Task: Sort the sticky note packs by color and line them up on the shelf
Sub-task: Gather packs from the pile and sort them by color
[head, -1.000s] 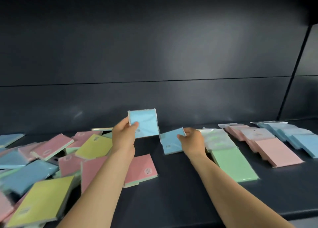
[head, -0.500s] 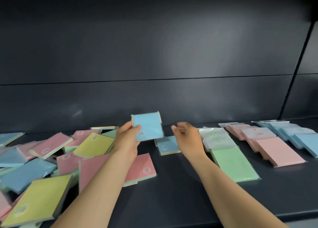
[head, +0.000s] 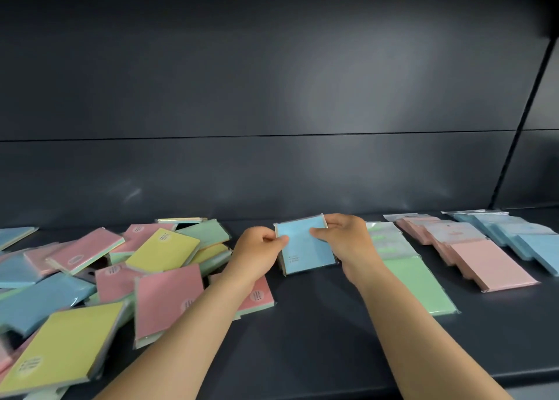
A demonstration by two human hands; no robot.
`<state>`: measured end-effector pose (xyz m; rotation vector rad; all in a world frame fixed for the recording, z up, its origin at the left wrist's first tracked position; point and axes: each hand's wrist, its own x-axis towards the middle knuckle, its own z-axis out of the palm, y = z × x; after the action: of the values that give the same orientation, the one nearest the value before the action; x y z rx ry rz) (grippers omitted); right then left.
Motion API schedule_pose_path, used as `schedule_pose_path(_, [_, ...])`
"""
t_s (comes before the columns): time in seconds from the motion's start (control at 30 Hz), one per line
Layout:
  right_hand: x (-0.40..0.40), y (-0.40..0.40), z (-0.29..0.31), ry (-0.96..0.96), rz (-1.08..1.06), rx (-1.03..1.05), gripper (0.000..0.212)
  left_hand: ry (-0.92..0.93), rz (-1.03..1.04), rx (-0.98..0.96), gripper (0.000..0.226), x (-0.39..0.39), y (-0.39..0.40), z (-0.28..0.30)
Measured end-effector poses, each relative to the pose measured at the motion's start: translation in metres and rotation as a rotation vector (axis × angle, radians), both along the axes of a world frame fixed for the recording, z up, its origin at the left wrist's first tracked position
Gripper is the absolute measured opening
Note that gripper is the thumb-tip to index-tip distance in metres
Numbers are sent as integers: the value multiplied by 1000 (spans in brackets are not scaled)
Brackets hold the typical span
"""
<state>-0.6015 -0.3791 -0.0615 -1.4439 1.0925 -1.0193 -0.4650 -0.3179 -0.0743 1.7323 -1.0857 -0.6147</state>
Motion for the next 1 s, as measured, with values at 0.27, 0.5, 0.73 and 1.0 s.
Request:
schedule_pose_path(0.27, [4, 1, -9, 368, -51, -156, 37, -305, -30, 169, 36, 2, 3, -1])
schedule_pose_path(0.5, [4, -6, -16, 540, -29, -207, 35, -351, -5, 171, 42, 2, 1, -4])
schedule_pose_path(0.73, [6, -5, -20, 697, -77, -360, 33, -279, 47, 128, 28, -2, 0, -8])
schedule_pose_path(1.0, [39, 27, 23, 778, -56, -564, 46, -464, 36, 74, 37, 52, 45, 41])
